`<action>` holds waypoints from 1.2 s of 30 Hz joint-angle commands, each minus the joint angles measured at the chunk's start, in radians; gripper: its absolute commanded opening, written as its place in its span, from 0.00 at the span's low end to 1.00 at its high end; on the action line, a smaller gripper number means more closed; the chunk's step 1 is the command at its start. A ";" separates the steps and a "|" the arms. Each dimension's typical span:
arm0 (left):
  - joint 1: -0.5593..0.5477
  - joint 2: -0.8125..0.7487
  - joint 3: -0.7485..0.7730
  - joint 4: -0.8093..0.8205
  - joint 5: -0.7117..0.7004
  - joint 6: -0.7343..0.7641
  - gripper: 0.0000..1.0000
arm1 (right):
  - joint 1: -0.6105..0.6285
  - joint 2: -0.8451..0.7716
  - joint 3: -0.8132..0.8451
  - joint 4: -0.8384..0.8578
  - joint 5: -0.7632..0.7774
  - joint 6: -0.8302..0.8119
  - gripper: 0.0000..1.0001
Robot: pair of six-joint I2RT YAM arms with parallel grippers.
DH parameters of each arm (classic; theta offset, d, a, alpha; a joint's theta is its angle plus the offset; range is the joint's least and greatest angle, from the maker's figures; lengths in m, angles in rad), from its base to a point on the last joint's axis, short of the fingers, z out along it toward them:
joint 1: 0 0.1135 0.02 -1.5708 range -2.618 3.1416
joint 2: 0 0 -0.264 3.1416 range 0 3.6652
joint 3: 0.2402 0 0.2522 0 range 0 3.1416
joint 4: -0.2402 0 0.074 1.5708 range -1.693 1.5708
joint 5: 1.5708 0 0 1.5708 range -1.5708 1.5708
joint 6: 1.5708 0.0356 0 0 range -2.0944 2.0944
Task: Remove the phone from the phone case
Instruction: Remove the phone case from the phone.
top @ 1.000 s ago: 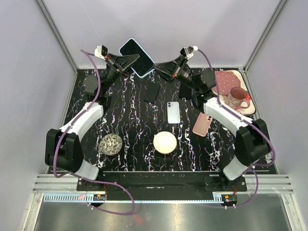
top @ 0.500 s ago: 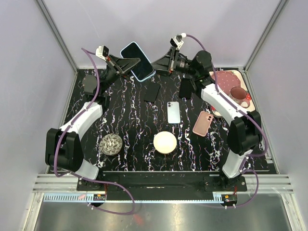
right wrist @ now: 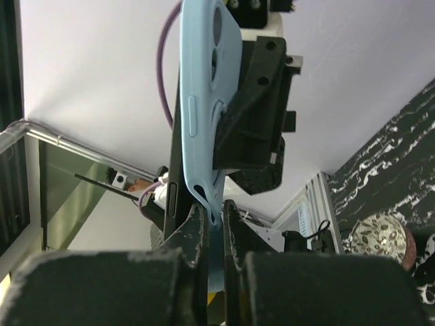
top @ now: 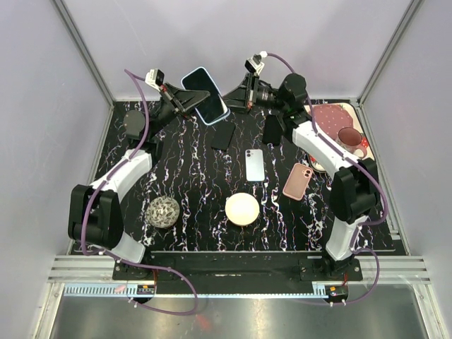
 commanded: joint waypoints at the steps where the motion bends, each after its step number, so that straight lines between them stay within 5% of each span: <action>1: -0.162 -0.093 0.039 0.103 0.286 0.071 0.10 | 0.048 0.035 -0.143 -0.135 0.172 -0.038 0.00; 3: -0.156 -0.120 0.028 -0.045 0.300 0.180 0.32 | 0.038 0.011 -0.171 -0.154 0.190 -0.058 0.00; 4: -0.145 -0.134 0.022 -0.102 0.297 0.220 0.58 | 0.035 0.005 -0.194 -0.148 0.204 -0.056 0.00; 5: -0.138 -0.160 0.013 -0.165 0.280 0.305 0.67 | 0.032 0.000 -0.200 -0.143 0.206 -0.052 0.00; 7: -0.113 -0.188 0.006 -0.389 0.262 0.460 0.82 | 0.031 -0.012 -0.220 -0.142 0.213 -0.056 0.00; 11: -0.076 -0.249 0.038 -0.726 0.191 0.682 0.96 | 0.026 -0.029 -0.252 -0.165 0.241 -0.082 0.00; 17: 0.011 -0.315 0.114 -1.196 0.056 0.955 0.99 | 0.026 -0.037 -0.269 -0.221 0.278 -0.142 0.00; 21: 0.132 -0.366 0.074 -1.380 -0.007 1.021 0.99 | 0.029 -0.080 -0.226 -0.475 0.389 -0.318 0.00; 29: 0.237 -0.432 0.012 -1.543 -0.269 1.105 0.99 | 0.086 -0.090 -0.139 -0.763 0.601 -0.599 0.00; 36: 0.237 -0.429 -0.020 -1.589 -0.373 1.099 0.99 | 0.299 0.020 0.027 -1.019 1.047 -0.838 0.00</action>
